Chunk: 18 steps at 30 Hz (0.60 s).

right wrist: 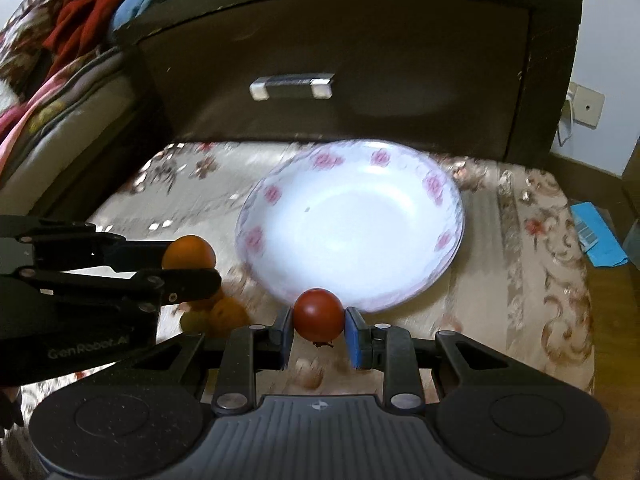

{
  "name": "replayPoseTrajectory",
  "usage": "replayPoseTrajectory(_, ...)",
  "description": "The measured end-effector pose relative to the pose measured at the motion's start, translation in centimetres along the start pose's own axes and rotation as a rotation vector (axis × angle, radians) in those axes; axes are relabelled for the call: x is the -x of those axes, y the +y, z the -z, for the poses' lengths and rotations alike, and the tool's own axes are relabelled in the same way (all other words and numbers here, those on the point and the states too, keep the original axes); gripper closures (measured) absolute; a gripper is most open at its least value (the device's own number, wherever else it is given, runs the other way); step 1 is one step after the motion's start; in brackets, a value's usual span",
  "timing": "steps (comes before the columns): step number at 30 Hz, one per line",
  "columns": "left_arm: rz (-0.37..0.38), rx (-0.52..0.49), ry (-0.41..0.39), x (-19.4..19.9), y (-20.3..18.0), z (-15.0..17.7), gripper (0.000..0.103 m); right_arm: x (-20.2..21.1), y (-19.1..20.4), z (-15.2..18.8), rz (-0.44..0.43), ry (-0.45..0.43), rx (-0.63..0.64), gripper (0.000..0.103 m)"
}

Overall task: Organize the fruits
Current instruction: 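Carry the mandarin and tomato into the white bowl and open both grippers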

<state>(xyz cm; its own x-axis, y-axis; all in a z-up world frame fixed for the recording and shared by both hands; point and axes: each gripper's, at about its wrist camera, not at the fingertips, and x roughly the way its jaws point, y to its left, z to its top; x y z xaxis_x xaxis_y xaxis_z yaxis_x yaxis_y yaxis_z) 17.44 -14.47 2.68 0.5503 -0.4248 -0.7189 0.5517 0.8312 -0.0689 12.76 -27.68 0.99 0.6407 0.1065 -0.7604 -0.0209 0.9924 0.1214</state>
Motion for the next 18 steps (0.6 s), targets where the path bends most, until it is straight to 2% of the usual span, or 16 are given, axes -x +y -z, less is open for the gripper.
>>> replayPoseTrajectory(18, 0.002, -0.006, 0.023, -3.4, -0.3, -0.6, 0.064, -1.9, -1.7, -1.1, 0.042, -0.012, -0.018, 0.081)
